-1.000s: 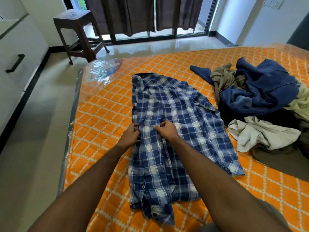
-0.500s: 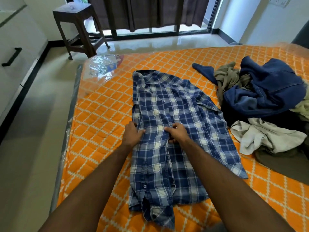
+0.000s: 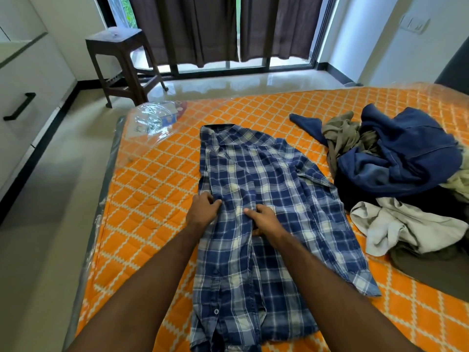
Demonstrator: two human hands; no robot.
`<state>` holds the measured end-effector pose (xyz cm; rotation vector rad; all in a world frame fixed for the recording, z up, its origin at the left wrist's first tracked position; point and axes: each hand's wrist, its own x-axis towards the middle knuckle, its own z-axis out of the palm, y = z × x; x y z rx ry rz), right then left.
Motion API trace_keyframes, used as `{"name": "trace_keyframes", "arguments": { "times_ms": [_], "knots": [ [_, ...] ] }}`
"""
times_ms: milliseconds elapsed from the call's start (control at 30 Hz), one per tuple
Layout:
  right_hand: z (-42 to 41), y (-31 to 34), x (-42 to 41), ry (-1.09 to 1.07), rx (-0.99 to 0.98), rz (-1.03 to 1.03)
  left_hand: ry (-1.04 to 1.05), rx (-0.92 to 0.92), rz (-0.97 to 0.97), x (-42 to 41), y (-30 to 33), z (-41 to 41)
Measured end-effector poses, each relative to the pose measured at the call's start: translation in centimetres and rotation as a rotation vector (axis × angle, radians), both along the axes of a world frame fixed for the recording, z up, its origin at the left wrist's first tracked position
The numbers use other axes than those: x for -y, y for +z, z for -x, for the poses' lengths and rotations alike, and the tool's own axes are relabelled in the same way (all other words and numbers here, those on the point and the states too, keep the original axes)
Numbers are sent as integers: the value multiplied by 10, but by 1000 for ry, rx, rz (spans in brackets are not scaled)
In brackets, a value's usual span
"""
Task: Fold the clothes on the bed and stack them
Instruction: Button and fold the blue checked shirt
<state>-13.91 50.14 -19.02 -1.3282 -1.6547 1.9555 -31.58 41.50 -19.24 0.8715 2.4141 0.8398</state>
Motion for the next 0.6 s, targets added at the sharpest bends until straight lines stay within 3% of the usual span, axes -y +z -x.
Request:
{"name": "trace_keyframes", "arguments": {
  "times_ms": [133,233,333,467,600],
  "knots": [
    [-2,4,1,1,-5,37,241,472,-276,-10,24,3],
    [-4,16,8,-17,-50,97,371,761,-345,-7,44,4],
    [-4,28,18,47,-17,170,343,864,-304,4,34,13],
    [-6,35,31,130,15,258,211,860,-146,21,22,1],
    [-7,44,42,81,-174,320,259,951,-275,32,38,-14]
  ]
}}
